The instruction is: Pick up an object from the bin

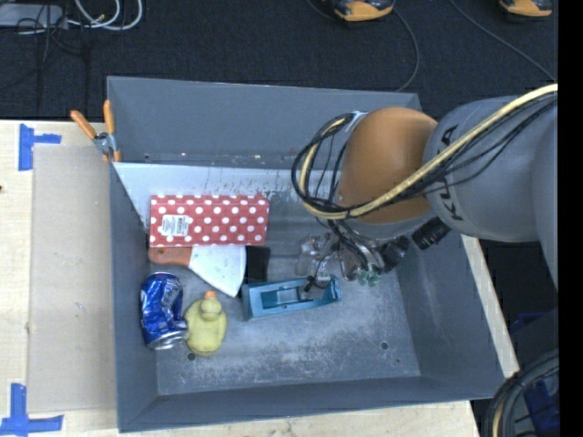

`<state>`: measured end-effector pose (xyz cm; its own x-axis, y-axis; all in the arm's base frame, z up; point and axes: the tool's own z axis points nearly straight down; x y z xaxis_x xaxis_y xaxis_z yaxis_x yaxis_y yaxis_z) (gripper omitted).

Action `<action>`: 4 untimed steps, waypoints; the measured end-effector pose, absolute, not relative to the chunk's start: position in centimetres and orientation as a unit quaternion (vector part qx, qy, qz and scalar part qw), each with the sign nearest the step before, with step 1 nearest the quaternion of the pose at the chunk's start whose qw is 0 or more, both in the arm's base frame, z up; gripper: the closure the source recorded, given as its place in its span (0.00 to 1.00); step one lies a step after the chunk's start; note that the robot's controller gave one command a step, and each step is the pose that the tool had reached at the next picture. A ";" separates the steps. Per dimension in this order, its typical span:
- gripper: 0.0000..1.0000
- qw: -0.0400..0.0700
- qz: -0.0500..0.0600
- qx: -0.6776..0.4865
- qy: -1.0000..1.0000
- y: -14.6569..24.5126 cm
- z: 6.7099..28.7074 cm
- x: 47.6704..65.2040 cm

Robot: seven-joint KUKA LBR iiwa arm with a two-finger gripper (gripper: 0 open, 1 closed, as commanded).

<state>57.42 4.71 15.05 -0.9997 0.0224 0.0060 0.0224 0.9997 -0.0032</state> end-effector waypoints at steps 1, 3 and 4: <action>1.00 0.003 0.005 -0.022 -1.000 4.8 12.0 58.2; 1.00 0.009 0.007 -0.016 -1.000 6.8 9.9 59.2; 1.00 0.008 0.006 -0.006 -1.000 6.8 8.8 59.4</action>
Offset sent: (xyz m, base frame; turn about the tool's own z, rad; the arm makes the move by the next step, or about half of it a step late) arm 0.0152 0.0194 -0.0557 0.0101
